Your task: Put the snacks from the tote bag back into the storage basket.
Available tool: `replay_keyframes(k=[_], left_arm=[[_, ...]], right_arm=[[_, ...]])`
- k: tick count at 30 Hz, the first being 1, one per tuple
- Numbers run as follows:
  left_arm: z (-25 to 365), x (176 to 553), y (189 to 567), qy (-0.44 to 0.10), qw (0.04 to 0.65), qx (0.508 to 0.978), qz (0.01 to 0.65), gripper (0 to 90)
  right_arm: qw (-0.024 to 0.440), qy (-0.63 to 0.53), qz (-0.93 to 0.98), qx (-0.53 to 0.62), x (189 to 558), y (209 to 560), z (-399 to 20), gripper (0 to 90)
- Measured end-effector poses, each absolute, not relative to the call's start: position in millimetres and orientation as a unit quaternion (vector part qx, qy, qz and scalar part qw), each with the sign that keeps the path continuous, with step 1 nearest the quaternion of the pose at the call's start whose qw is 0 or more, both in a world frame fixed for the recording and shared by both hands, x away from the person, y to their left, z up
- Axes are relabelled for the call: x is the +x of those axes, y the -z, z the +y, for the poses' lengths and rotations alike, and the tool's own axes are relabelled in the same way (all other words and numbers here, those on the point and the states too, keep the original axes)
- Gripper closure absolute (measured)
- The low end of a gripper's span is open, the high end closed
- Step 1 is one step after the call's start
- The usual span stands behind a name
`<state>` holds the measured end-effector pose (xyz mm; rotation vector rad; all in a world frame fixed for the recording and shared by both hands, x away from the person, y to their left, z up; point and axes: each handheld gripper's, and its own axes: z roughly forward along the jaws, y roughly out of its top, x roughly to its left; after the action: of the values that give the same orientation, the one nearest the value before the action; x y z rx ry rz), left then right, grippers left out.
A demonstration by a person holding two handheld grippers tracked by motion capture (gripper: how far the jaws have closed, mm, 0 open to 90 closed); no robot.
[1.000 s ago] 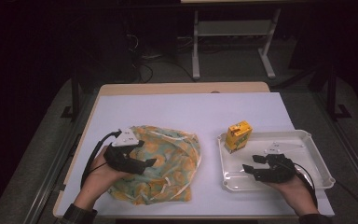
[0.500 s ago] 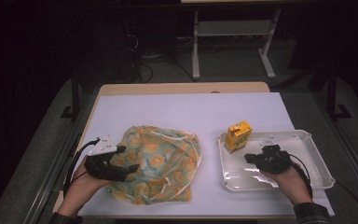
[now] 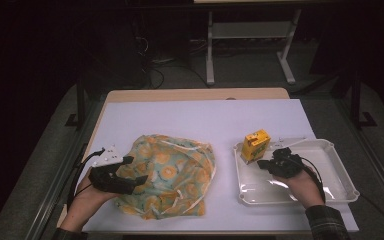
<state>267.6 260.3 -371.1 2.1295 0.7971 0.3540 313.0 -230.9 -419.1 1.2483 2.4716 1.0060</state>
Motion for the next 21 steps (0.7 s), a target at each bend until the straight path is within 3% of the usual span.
replay_keyframes(k=[21], left_arm=[[259.6, 267.7, 372.2, -0.131, 0.401, 0.847, 0.322, 18.1]], right_arm=[[0.101, -0.328, 0.839, 0.423, 334.3, 426.1, -223.5, 90.0]])
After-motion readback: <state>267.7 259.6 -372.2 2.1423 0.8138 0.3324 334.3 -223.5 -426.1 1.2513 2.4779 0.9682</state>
